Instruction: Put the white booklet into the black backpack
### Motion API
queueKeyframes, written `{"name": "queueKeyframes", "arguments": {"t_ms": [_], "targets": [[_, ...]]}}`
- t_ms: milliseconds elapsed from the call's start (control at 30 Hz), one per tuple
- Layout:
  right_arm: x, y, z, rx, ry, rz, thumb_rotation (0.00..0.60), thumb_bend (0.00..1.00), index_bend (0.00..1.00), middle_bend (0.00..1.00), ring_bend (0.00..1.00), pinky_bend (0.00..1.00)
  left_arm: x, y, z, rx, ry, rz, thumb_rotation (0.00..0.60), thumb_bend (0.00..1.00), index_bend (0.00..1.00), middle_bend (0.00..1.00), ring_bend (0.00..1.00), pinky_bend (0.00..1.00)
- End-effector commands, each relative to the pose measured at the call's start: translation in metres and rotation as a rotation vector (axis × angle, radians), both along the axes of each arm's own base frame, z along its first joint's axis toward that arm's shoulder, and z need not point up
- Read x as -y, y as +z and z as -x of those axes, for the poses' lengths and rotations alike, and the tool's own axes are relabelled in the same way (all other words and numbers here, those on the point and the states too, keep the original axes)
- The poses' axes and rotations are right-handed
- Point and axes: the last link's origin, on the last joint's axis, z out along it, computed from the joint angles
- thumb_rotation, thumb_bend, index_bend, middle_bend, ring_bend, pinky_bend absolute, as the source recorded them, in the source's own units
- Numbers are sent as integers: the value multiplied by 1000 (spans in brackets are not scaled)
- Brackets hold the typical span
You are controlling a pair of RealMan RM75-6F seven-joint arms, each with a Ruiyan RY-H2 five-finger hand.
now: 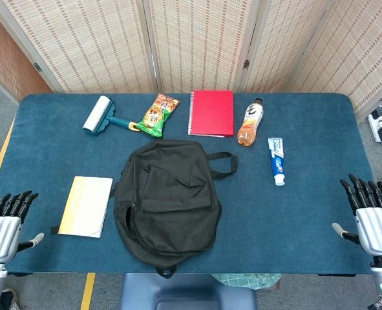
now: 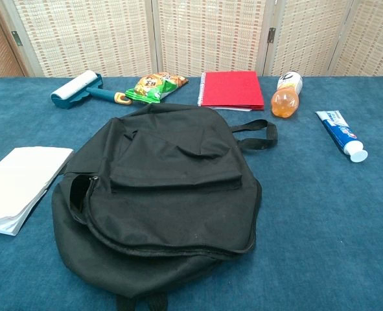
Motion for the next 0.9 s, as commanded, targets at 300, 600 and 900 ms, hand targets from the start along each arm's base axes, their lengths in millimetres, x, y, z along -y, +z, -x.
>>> {"name": "queueKeyframes", "arguments": {"t_ms": [300, 600, 900], "targets": [[0, 2, 0, 0, 4, 7, 600, 0, 0, 52, 16, 0, -2, -5, 1, 2, -17, 16, 600, 51, 197, 181, 177, 127], [3, 10, -3, 1, 18, 15, 600, 0, 0, 51, 16, 0, -9, -9, 2, 17, -65, 32, 600, 59, 220, 202, 199, 154], [4, 9, -8, 7, 41, -8, 600, 0, 0, 51, 16, 0, -37, -25, 4, 18, -151, 101, 600, 100, 246, 226, 223, 172]]}}
